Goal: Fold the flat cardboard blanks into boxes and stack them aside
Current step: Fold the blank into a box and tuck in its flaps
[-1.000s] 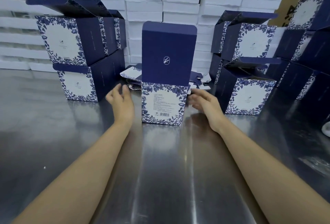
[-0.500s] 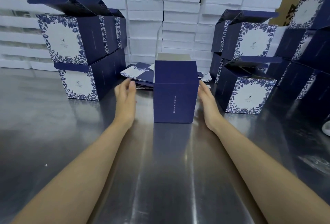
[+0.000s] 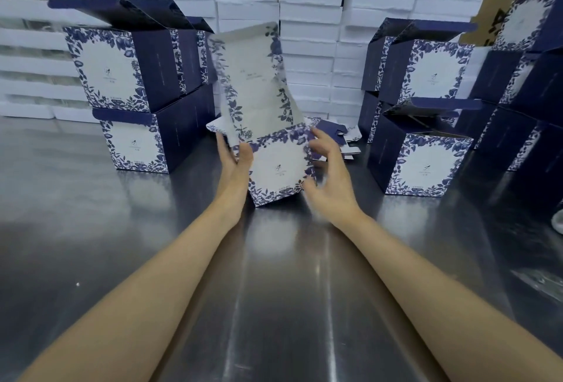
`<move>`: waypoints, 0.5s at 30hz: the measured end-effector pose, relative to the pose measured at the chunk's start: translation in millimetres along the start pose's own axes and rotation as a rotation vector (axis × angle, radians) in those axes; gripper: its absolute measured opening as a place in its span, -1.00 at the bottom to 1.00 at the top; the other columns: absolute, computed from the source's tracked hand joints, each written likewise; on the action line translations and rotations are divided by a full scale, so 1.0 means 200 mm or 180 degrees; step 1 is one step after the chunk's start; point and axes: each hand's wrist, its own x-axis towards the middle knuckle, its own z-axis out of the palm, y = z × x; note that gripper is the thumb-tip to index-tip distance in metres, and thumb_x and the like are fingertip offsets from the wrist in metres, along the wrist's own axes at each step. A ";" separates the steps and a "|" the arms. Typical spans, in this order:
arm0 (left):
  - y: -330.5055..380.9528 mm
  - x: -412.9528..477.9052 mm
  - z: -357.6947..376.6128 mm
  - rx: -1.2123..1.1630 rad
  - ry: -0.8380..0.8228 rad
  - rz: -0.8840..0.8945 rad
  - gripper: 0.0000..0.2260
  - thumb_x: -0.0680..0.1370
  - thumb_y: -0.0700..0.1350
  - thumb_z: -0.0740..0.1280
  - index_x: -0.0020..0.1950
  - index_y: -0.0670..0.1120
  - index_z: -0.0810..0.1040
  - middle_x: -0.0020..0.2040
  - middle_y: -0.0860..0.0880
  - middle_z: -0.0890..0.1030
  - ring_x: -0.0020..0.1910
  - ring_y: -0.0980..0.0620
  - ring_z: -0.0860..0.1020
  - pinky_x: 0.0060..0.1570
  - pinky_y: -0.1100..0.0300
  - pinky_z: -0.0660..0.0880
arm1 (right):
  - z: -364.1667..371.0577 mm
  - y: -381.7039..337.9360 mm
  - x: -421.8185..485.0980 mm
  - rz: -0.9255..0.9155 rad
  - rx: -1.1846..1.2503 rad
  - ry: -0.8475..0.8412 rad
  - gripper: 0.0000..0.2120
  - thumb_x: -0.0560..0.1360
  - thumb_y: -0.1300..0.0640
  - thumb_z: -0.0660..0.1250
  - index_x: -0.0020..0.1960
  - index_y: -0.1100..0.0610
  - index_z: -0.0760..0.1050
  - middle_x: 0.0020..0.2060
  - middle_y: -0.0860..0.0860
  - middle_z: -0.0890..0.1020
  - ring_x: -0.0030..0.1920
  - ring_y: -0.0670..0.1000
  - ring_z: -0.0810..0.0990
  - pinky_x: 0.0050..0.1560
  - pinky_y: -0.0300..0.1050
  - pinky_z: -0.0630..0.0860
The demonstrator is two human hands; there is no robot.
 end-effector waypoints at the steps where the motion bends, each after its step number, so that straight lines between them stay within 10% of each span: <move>1: 0.00 -0.02 0.01 0.0182 0.0007 0.0179 0.19 0.07 0.62 0.27 0.56 0.18 -0.09 0.47 0.17 0.31 0.36 0.29 0.36 0.34 0.32 0.28 | 0.00 -0.02 0.00 -0.0159 0.0033 -0.0013 -0.50 0.35 0.42 0.23 0.23 0.10 0.34 0.43 -0.05 0.31 0.39 -0.10 0.35 0.24 -0.22 0.44; 3: -0.01 -0.03 0.01 0.0554 0.0071 0.0625 0.05 0.25 0.44 0.41 0.56 0.12 -0.05 0.38 0.21 0.38 0.23 0.47 0.39 0.15 0.54 0.33 | 0.02 -0.06 -0.01 -0.0181 0.0358 0.0077 -0.55 0.37 0.33 0.18 0.24 0.11 0.32 0.35 -0.06 0.36 0.36 -0.14 0.35 0.27 -0.18 0.45; 6: -0.03 0.00 -0.04 0.0781 -0.0003 0.1025 -0.07 0.42 0.03 0.52 0.55 0.16 -0.08 0.45 0.16 0.35 0.38 0.27 0.36 0.29 0.26 0.40 | 0.07 -0.12 -0.03 0.0296 0.0901 0.0390 -0.47 0.49 0.07 0.21 0.42 0.04 0.14 0.30 0.11 0.40 0.31 0.01 0.42 0.33 0.01 0.42; 9: -0.04 0.00 -0.04 0.0960 -0.0034 0.0884 -0.29 0.38 -0.20 0.55 0.46 -0.01 0.31 0.16 0.25 0.57 0.15 0.36 0.50 -0.03 0.53 0.43 | 0.09 -0.14 -0.02 0.0283 0.0616 0.0536 -0.48 0.49 0.21 0.28 0.42 0.10 0.23 0.25 0.14 0.36 0.28 0.00 0.40 0.29 0.06 0.45; 12: -0.06 -0.03 -0.04 0.1164 -0.0188 0.0504 -0.57 0.36 0.07 0.55 0.17 0.10 0.51 -0.08 0.45 0.59 -0.03 0.50 0.51 -0.16 0.63 0.37 | 0.09 -0.13 -0.01 0.0091 0.0231 0.0763 -0.60 0.49 0.34 0.19 0.33 0.27 0.37 0.16 0.12 0.39 0.18 -0.05 0.41 0.19 -0.22 0.41; 15: -0.03 -0.04 -0.05 0.0944 -0.0317 0.0302 -0.34 0.44 0.40 0.21 0.43 0.05 0.39 0.22 0.26 0.56 0.24 0.32 0.47 0.23 0.40 0.38 | 0.07 -0.12 -0.01 0.0349 0.0518 0.0840 -0.79 0.57 0.18 0.14 0.18 0.08 0.42 0.08 0.09 0.48 0.11 -0.09 0.46 0.14 -0.31 0.35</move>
